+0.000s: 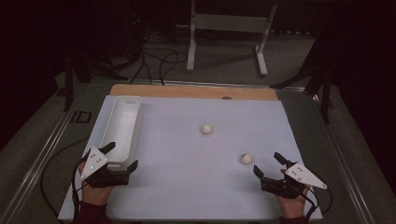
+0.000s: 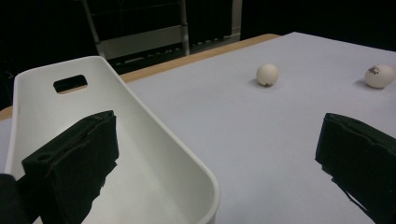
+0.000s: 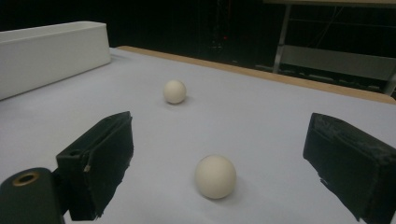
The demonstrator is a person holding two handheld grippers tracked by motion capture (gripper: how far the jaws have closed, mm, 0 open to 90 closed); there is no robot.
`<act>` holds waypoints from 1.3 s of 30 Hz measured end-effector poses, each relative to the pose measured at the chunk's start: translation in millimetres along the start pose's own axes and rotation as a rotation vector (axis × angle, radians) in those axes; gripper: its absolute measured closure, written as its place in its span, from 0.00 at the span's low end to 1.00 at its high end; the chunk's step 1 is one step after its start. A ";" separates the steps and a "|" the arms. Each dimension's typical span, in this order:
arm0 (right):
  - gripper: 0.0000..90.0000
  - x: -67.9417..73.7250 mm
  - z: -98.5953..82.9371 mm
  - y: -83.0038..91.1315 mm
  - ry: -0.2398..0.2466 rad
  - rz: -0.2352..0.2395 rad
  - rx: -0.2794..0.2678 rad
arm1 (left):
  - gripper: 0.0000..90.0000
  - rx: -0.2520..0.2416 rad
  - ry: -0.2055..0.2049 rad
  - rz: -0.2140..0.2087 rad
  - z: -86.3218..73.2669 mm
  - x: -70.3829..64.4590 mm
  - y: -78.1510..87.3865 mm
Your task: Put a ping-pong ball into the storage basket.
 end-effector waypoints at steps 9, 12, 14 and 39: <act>0.09 1.0 -0.5 -0.2 0.007 0.006 0.000 | 0.00 -0.012 0.007 0.006 3.2 -0.1 -0.9; 0.09 1.3 -0.5 1.0 0.009 0.004 -0.004 | 0.00 -0.016 0.000 0.009 5.4 -1.4 -2.3; 0.09 1.0 -0.6 1.7 0.010 0.000 -0.004 | 0.00 -0.020 -0.001 0.008 6.9 -2.0 -2.6; 0.09 0.1 -4.0 12.4 -0.009 -0.035 -0.009 | 0.00 -0.049 -0.007 -0.121 58.4 -34.7 -28.6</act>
Point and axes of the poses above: each handheld gripper's, and its own axes: y roughly backward along the jaws, z roughly out of its top, x roughly to its left, the point moved 7 cm from there along -y, roughly forward along the jaws, and after that the axes turned 2 degrees about z, right-handed, at the moved point
